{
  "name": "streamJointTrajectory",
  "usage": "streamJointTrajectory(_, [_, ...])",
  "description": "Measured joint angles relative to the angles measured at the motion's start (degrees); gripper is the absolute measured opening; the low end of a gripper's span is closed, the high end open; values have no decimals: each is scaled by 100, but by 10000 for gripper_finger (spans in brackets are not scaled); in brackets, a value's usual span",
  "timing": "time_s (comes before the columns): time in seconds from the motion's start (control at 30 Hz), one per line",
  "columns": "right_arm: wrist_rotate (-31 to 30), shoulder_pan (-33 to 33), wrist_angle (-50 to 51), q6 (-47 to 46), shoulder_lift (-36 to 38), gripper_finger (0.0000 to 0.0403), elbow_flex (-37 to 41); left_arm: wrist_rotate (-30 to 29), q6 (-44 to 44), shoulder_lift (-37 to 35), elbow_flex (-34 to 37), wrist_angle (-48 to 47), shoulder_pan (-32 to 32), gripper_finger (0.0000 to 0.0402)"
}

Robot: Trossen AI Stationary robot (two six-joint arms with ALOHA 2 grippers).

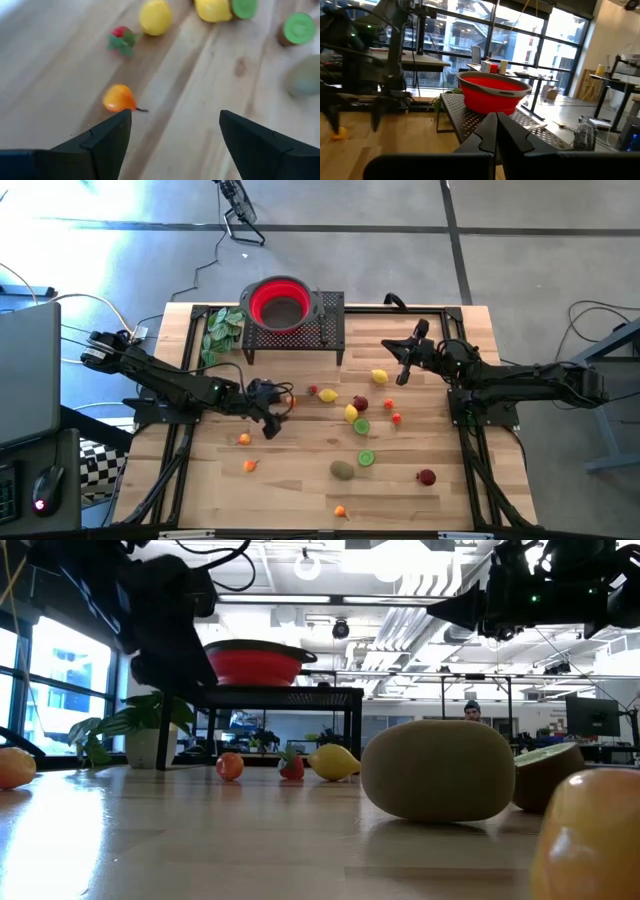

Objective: Pick & Place Fruit
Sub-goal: Put the orange pear into the red strainer bowl on the shelf

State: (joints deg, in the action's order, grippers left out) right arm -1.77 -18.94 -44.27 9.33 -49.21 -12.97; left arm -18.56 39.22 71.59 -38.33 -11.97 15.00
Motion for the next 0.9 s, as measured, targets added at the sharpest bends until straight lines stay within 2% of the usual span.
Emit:
streamJointTrajectory(0.3, [14,0,-9,4,0,3,1,293,2,0,0,155,0,298])
streamJointTrajectory(0.53, [16,0,-11,128,0,3,2,-445,273,14,2,134,-4,298])
streamJointTrajectory(0.67, [16,0,-11,128,0,3,1,-570,441,117,4,73,0,298])
streamJointTrajectory(0.9, [18,0,-15,130,-2,3,2,-652,874,692,2,141,-2,298])
